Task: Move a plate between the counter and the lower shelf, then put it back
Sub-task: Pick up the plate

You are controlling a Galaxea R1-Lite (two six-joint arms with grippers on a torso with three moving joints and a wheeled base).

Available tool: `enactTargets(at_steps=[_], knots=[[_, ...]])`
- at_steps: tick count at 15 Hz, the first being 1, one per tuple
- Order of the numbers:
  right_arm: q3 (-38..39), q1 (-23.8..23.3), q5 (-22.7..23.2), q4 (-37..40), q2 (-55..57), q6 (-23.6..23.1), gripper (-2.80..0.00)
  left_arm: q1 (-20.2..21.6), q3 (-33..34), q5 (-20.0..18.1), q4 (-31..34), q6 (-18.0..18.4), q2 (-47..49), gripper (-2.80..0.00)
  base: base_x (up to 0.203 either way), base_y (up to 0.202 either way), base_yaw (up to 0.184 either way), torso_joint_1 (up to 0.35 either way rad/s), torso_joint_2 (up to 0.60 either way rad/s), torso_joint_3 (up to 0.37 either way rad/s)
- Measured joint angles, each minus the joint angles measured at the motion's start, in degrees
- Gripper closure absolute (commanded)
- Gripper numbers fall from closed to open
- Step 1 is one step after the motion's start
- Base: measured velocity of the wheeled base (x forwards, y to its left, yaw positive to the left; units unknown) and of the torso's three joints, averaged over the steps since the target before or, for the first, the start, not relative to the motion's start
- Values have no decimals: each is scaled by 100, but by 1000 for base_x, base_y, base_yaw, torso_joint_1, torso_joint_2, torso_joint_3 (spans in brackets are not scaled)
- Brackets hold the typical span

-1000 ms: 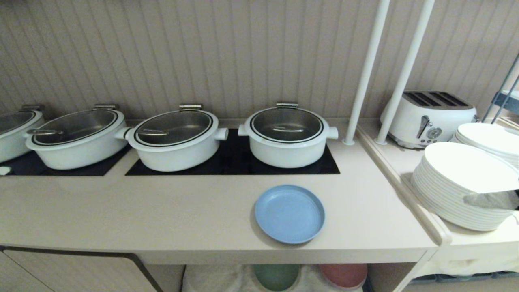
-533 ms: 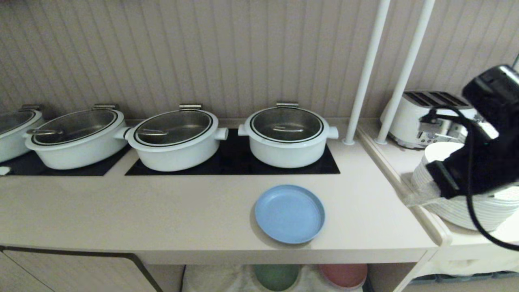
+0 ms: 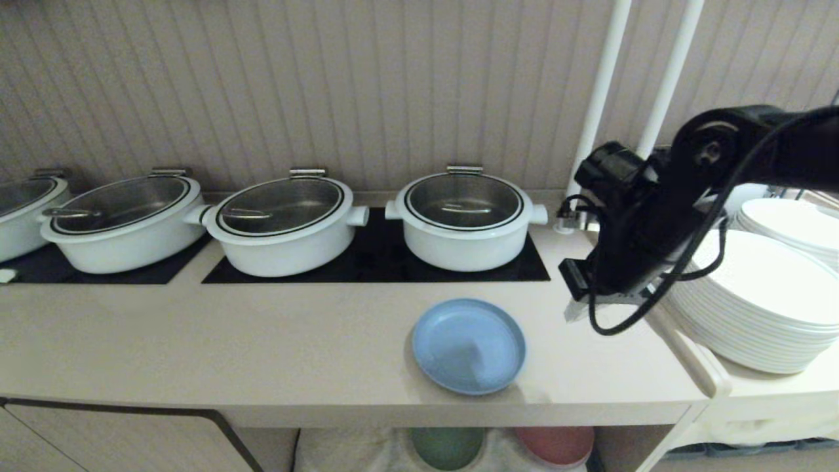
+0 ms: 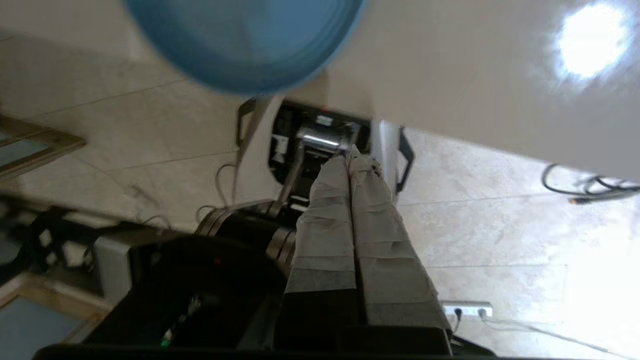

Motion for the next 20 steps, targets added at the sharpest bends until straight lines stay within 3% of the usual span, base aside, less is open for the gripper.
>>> enactTargets(at_steps=[4,14,15,16,20], knots=[[-383,96,-590,-67,789,102,0,0,2,1,0,-2,0,0,0,0,0,0,0,0],[-432,119,-567,-770,1499,111,0,0,0,1,0,0,0,0,0,0,0,0,0,0],[-435,119,-564,-791,1512,105,-164,0,0,1,0,-2,0,0,0,0,0,0,0,0],[-437,119,-562,-825,1521,112,-280,0,0,1,0,0,0,0,0,0,0,0,0,0],[-440,127,-557,-850,1562,113,-280,0,0,1,0,-2,0,0,0,0,0,0,0,0]])
